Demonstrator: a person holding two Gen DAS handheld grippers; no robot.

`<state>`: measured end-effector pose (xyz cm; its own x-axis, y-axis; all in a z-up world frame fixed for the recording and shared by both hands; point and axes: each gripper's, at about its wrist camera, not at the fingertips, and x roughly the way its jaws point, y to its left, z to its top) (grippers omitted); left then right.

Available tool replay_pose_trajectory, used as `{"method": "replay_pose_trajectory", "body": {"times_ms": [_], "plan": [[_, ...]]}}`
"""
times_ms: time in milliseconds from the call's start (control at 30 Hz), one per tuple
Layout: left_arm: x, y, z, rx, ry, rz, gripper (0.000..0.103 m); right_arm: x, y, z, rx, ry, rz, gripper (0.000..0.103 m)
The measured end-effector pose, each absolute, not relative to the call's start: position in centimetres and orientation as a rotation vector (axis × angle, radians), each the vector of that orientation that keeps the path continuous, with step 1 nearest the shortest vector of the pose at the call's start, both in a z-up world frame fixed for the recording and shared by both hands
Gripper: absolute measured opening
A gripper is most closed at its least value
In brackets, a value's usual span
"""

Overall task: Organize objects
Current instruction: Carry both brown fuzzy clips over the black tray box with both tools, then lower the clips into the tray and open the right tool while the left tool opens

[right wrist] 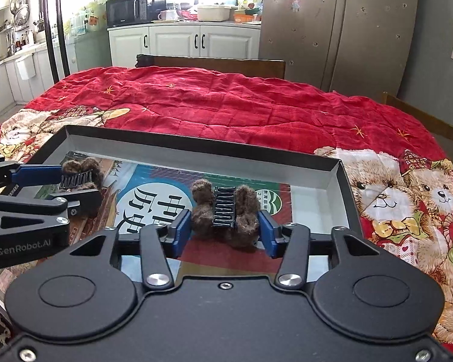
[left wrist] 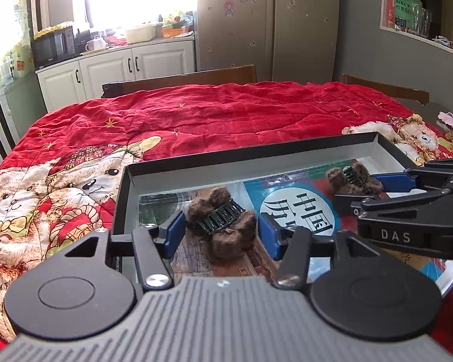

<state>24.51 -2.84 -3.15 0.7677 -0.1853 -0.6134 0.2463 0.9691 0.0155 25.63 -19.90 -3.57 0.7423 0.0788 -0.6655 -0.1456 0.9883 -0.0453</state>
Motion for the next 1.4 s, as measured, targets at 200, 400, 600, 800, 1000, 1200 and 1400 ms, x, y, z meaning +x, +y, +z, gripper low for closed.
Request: {"method": "replay_pose_trajectory", "body": {"times_ms": [200, 400, 600, 800, 1000, 1200, 1400], "plan": [[24.4, -2.8, -3.0, 0.092, 0.646, -0.237, 0.076, 25.4, -20.1, -3.2, -0.088, 0.703, 0.122, 0.073], [24.1, -2.8, -2.9, 0.088, 0.629, -0.225, 0.080, 25.2, -20.2, -3.0, -0.083, 0.692, 0.120, 0.077], [23.9, -2.7, -2.6, 0.080, 0.617, -0.224, 0.085, 25.0, -20.4, -2.9, -0.075, 0.683, 0.112, 0.079], [23.1, -3.0, -1.7, 0.090, 0.588, -0.220, 0.087, 24.5, -21.0, -2.1, -0.059, 0.652, 0.095, 0.079], [22.1, -2.8, -0.8, 0.087, 0.569, -0.215, 0.088, 23.5, -21.6, -0.6, -0.046, 0.616, 0.087, 0.079], [20.7, -2.3, 0.5, 0.071, 0.543, -0.218, 0.091, 22.0, -22.2, 1.0, -0.039, 0.580, 0.083, 0.079], [19.0, -2.1, 1.7, 0.088, 0.515, -0.220, 0.092, 19.8, -22.8, 2.8, -0.040, 0.544, 0.088, 0.080]]}}
